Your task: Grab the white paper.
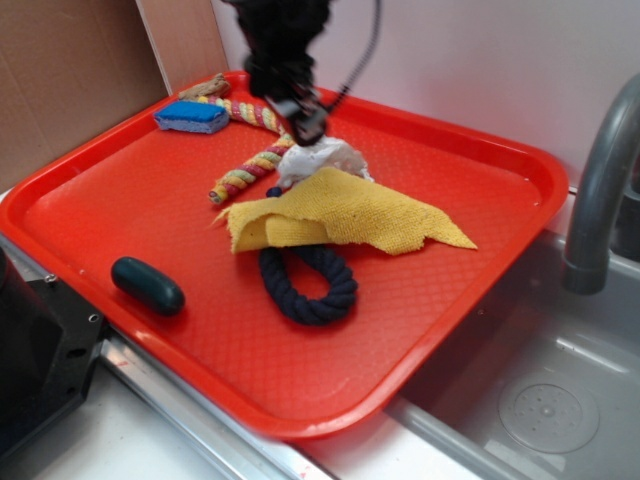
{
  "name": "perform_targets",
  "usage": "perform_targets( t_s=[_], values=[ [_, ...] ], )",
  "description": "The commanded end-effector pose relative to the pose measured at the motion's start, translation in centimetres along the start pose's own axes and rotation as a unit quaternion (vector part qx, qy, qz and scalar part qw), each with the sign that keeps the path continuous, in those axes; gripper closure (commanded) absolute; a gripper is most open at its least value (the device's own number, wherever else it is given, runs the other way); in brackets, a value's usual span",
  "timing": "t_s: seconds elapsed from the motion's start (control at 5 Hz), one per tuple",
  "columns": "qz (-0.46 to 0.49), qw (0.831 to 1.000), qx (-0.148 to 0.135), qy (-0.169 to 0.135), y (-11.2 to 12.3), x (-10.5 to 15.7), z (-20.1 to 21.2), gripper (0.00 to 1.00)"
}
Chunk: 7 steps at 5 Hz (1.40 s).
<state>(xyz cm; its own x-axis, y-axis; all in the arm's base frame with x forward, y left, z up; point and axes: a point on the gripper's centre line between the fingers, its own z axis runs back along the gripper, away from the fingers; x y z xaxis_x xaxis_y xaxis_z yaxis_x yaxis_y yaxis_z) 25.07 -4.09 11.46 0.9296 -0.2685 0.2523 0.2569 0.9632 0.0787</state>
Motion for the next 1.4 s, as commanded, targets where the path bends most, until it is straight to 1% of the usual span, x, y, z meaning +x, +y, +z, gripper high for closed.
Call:
perform_targets(
  t_s=[0.0, 0.2, 0.4, 0.6, 0.8, 1.0, 1.2],
  values=[
    [0.049, 0.997, 0.026, -0.061, -0.3, -1.5, 7.4, 0.94],
    [-0.013, 0.998, -0.049, -0.044, 1.4, -0.7, 3.1, 0.0],
    [-0.079, 0.995, -0.06, -0.014, 1.5, 1.3, -2.1, 0.0],
    [-0.102, 0.994, -0.037, 0.01, 0.5, 1.9, -5.6, 0.0],
    [-0.106, 0.994, -0.029, 0.021, 0.1, 1.6, -8.1, 0.0],
    [-0.116, 0.99, -0.076, 0.013, -1.4, 2.1, -8.8, 0.0],
    [-0.098, 0.991, -0.087, 0.03, -2.2, 2.4, -9.2, 0.0]
  ],
)
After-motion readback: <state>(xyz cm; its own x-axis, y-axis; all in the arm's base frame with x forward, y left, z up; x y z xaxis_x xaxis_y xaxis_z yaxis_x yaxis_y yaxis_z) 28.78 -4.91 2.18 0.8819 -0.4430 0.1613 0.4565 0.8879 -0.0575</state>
